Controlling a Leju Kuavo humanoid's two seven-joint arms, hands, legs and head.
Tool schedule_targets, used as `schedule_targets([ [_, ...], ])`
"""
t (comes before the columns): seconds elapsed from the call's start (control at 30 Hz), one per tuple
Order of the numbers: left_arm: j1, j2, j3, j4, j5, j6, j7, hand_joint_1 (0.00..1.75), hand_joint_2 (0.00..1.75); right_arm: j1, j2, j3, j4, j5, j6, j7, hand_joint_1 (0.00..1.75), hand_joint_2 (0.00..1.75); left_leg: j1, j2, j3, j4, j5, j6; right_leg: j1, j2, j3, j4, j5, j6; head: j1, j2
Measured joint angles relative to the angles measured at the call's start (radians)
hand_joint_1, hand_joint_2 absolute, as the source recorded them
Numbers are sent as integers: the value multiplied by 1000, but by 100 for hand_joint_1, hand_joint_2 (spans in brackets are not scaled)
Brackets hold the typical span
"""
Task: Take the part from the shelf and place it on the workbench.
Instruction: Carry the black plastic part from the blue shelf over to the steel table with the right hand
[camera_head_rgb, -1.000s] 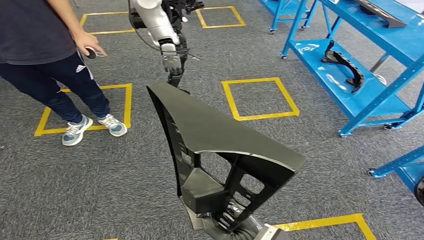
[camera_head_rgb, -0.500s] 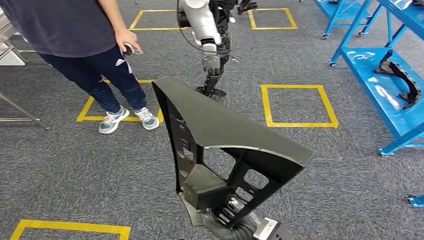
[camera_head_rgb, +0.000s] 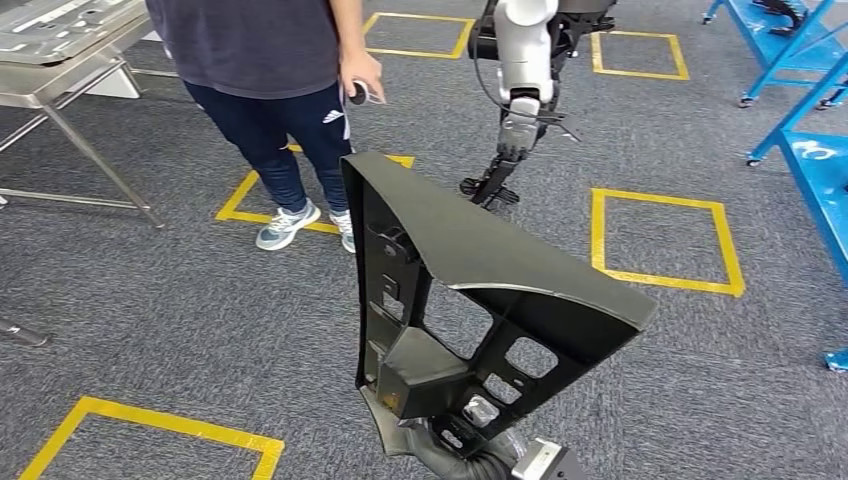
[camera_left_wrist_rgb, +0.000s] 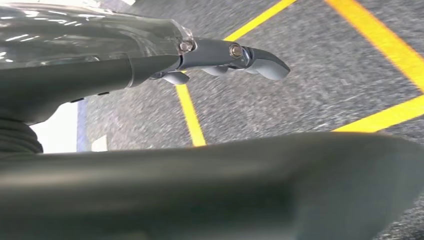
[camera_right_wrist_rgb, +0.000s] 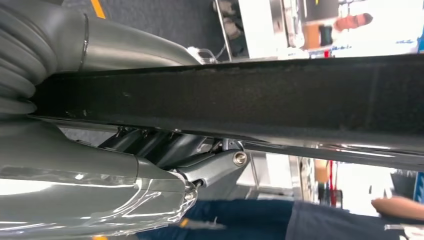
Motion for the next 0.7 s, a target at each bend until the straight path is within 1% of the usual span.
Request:
schedule_targets([
  [0.03,1,0,1,0,0,0,1,0,175,2,0,0,-1,-2,-4,0,175,175,1,-14,4,1,-3,-2,-1,10,21,-62,45,1,0,0],
  [0.07,0,-1,1,0,0,0,1,0,175,5,0,0,-1,-3,-8,0,175,175,1,-28,7,3,-6,-7,-2,32,43,-125,79,1,0,0],
  [0.1,0,-1,1,0,-1,0,2,0,175,7,-1,0,-3,-4,-11,0,175,175,1,-41,7,6,-9,-11,-4,52,62,-174,100,1,0,0],
  [0.13,-1,-1,1,0,-1,0,3,0,175,10,-1,-1,-4,-5,-14,0,175,175,2,-52,6,8,-11,-16,-4,68,73,-203,107,-1,0,0],
  [0.17,0,-1,1,0,-1,0,3,0,175,13,-2,-1,-5,-6,-18,0,175,175,4,-62,3,9,-12,-21,-3,76,77,-212,103,-4,0,0],
  [0.2,1,-1,2,0,-1,0,4,0,175,14,-2,-1,-7,-6,-21,0,175,175,6,-72,1,8,-11,-25,-3,68,80,-216,102,-9,0,0],
  [0.23,3,-1,2,0,-1,-1,3,0,175,15,-2,-1,-9,-7,-25,0,175,175,7,-71,0,10,-14,-29,-3,58,82,-218,102,-14,0,0],
  [0.27,5,0,3,0,-1,-1,3,0,175,15,-2,-1,-11,-7,-30,0,175,175,6,-59,-4,21,-22,-34,-4,47,84,-220,102,-20,-1,0],
  [0.3,4,0,3,0,-1,-1,3,0,175,16,-2,-1,-13,-8,-35,-1,175,175,6,-38,-17,49,-39,-39,-5,33,87,-222,101,-25,-1,0],
  [0.33,2,0,4,0,-1,-1,2,0,175,19,-2,-2,-16,-8,-39,-1,175,175,6,-11,-39,96,-65,-43,-5,19,90,-223,99,-29,-2,0],
  [0.37,0,0,4,0,-1,-1,2,0,175,23,-3,-3,-17,-9,-44,-1,175,175,7,10,-71,158,-94,-48,-3,4,91,-223,96,-33,-2,0],
  [0.4,-1,0,4,0,-1,-1,2,0,175,27,-3,-4,-18,-10,-47,-1,175,175,10,21,-106,223,-118,-52,-2,-11,93,-223,93,-35,-2,0],
  [0.43,-1,0,4,0,-1,-1,2,0,175,30,-3,-7,-18,-11,-51,-1,175,175,12,27,-131,268,-129,-54,-1,-25,95,-223,90,-36,-2,0],
  [0.47,1,0,4,0,-1,-1,2,0,175,33,-4,-10,-19,-13,-56,-1,175,175,13,30,-140,281,-122,-55,0,-38,98,-223,87,-35,-2,0],
  [0.5,3,0,4,0,-1,-1,2,0,175,35,-4,-13,-21,-15,-60,-1,175,175,14,34,-128,254,-96,-55,0,-49,103,-223,83,-34,-2,0],
  [0.53,5,0,4,0,-1,-1,2,0,175,37,-4,-16,-22,-17,-65,-1,175,175,13,45,-99,193,-57,-51,0,-60,109,-223,78,-33,-2,0],
  [0.57,5,0,4,0,-1,-1,2,0,175,40,-4,-18,-25,-19,-71,-1,175,175,9,67,-67,128,-26,-46,1,-71,116,-223,74,-30,-2,0],
  [0.6,4,0,4,0,-1,-1,2,0,175,43,-4,-20,-27,-21,-78,-1,175,175,3,90,-40,71,-6,-38,3,-80,122,-223,69,-26,-2,0],
  [0.63,2,0,4,0,-1,-1,2,0,175,46,-4,-21,-29,-23,-85,-1,175,175,-3,109,-24,36,2,-31,4,-90,125,-224,65,-22,-2,0],
  [0.67,1,0,4,0,-1,-1,2,0,175,48,-5,-22,-31,-24,-92,-1,175,175,-9,117,-20,25,-2,-26,5,-99,128,-225,62,-17,-2,0],
  [0.7,1,0,4,0,-1,-1,1,0,175,49,-5,-24,-32,-26,-99,-1,175,175,-13,110,-20,20,-4,-21,4,-110,131,-227,60,-12,-2,0],
])
